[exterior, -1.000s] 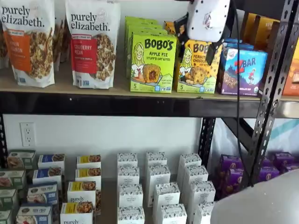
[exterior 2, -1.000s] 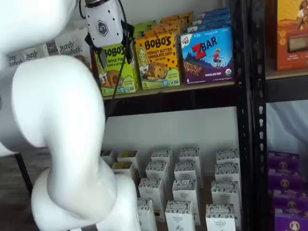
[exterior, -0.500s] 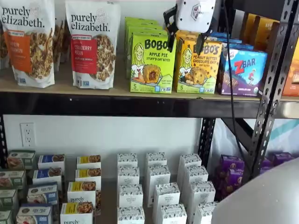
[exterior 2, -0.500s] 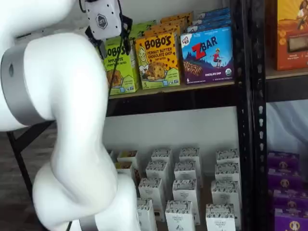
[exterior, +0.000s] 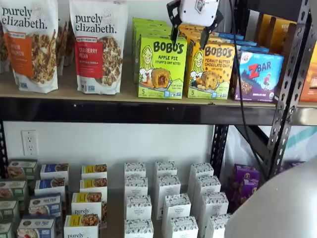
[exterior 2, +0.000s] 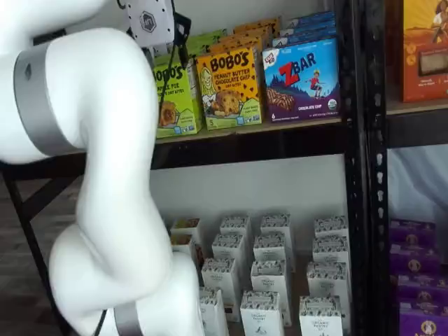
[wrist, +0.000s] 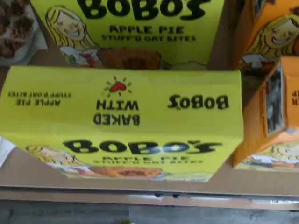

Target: Pick the green box on the top shelf, the fourth from the left

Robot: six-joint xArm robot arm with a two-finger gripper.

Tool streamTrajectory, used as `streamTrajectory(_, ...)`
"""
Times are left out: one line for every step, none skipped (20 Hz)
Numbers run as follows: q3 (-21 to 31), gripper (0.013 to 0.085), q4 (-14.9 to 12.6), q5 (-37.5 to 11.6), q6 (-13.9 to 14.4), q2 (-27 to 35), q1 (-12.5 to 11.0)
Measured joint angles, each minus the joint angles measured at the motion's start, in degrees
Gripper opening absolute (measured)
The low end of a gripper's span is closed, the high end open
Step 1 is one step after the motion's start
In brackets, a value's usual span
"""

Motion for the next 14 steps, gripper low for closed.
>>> streamTrajectory(-0.73, 0.0850, 0.03, 0.09, 0.00, 0.63, 0.00)
streamTrajectory(-1.34, 0.0850, 0.15, 0.15, -0.04, 1.15, -0.02)
streamTrajectory(-2.19, 0.0850, 0.22, 0.30, -0.05, 1.88, -0.02)
streamTrajectory(-2.95, 0.0850, 0.34, 0.50, -0.08, 2.50, -0.03)
streamTrajectory(-3.67, 0.0850, 0.58, 0.66, -0.16, 3.10, -0.09)
streamTrajectory(-4.44, 0.0850, 0.83, 0.81, -0.23, 3.72, -0.14)
streamTrajectory(-4.97, 0.0850, 0.73, 0.99, -0.15, 4.16, -0.07)
streamTrajectory(-5.60, 0.0850, 0.58, 1.15, 0.00, 4.69, 0.09)
streamTrajectory(-6.12, 0.0850, 0.58, 1.17, 0.08, 5.16, 0.19)
streamTrajectory(-6.48, 0.0850, 0.61, 1.15, 0.15, 5.50, 0.27)
streamTrajectory(-6.87, 0.0850, 0.52, 1.15, 0.29, 5.85, 0.42)
streamTrajectory(-7.57, 0.0850, 0.38, 1.29, 0.51, 6.46, 0.65)
streamTrajectory(-8.20, 0.0850, 0.34, 1.34, 0.68, 7.02, 0.84)
streamTrajectory(-8.48, 0.0850, 0.35, 1.31, 0.76, 7.30, 0.93)
